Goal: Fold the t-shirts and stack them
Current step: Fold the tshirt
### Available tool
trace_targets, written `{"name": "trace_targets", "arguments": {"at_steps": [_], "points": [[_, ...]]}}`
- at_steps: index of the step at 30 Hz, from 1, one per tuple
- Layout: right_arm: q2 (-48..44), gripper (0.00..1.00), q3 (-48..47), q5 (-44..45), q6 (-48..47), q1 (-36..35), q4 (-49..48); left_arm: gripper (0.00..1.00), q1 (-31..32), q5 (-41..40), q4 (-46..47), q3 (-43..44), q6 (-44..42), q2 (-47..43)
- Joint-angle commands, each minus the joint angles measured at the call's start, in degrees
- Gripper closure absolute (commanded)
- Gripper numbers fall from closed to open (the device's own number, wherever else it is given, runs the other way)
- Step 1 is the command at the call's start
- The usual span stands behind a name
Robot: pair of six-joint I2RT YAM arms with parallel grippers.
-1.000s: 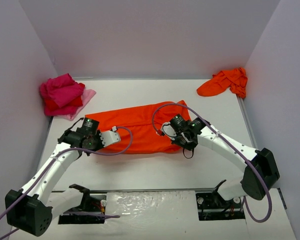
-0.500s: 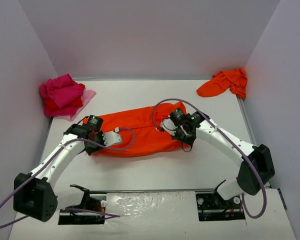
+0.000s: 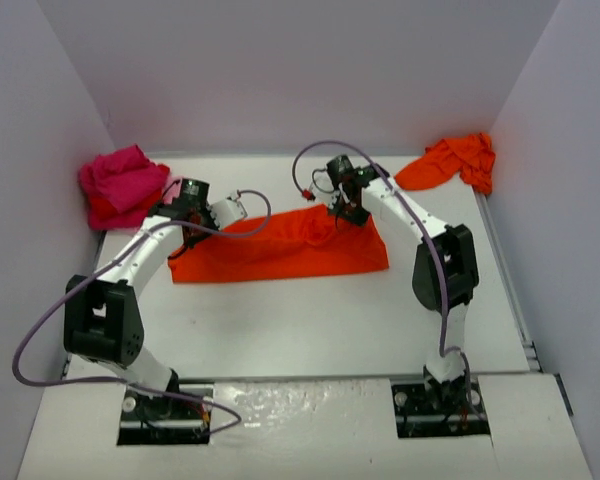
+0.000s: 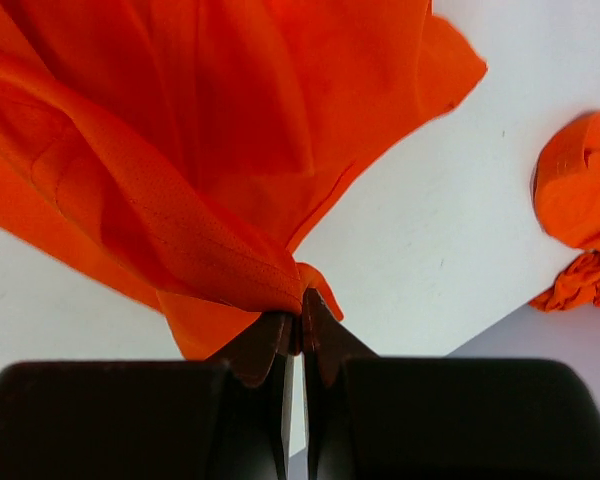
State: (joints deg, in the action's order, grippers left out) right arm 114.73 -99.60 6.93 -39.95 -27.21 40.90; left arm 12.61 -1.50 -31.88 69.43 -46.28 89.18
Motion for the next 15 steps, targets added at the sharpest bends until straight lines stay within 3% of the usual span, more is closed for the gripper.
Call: {"name": "trace_targets", "arguments": {"at_steps": [1,7,15], "points": [[6.3,1.0,-8.2,1.4,-1.5,0.6,0.7,1.0,-2.4,-2.9,5.2,5.5,0.8,6.1],[12.8,1.0,-16.0,1.9,-2.0,1.5,0.8,1.0,-5.8,-2.0,6.3,7.9,0.8,10.7],[11.0,1.0,-17.5,1.6,-3.5,2.8,0.6,1.0,-8.6,0.6,6.7,7.3,0.3,10.5]]}}
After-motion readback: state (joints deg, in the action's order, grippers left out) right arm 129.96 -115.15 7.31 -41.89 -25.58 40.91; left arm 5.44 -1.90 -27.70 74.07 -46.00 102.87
